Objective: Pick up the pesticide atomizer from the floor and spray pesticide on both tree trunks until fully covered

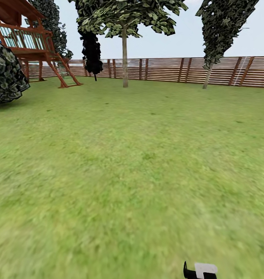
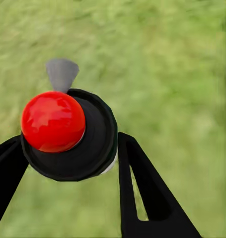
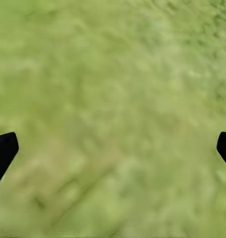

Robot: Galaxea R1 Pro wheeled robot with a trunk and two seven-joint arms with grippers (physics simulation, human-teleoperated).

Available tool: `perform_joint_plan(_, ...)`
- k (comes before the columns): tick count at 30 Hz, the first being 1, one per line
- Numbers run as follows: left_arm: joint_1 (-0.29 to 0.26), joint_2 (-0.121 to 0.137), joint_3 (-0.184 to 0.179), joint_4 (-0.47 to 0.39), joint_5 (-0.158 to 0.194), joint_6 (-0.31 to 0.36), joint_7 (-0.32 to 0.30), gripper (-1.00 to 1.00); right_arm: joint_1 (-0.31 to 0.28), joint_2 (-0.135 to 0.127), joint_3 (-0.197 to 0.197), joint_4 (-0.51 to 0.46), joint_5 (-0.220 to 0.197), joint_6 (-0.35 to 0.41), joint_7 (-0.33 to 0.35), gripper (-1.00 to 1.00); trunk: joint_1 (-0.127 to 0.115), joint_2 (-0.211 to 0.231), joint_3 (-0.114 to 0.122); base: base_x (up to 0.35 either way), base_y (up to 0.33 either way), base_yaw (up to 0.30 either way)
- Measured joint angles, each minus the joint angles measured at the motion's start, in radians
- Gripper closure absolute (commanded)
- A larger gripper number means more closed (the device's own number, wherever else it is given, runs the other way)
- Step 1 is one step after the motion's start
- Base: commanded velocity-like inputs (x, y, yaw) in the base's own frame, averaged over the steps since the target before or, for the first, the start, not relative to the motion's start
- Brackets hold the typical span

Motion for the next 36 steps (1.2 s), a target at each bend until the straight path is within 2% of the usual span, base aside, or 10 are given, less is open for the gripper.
perform_joint_plan(36, 0.0, 0.0, 0.001, 0.0, 0.0, 0.002, 0.0, 1.0, 0.001, 0.0, 0.0, 0.0, 0.0, 0.0, 0.0, -1.0, 0.0, 0.0, 0.0, 0.337, 0.0, 0.0)
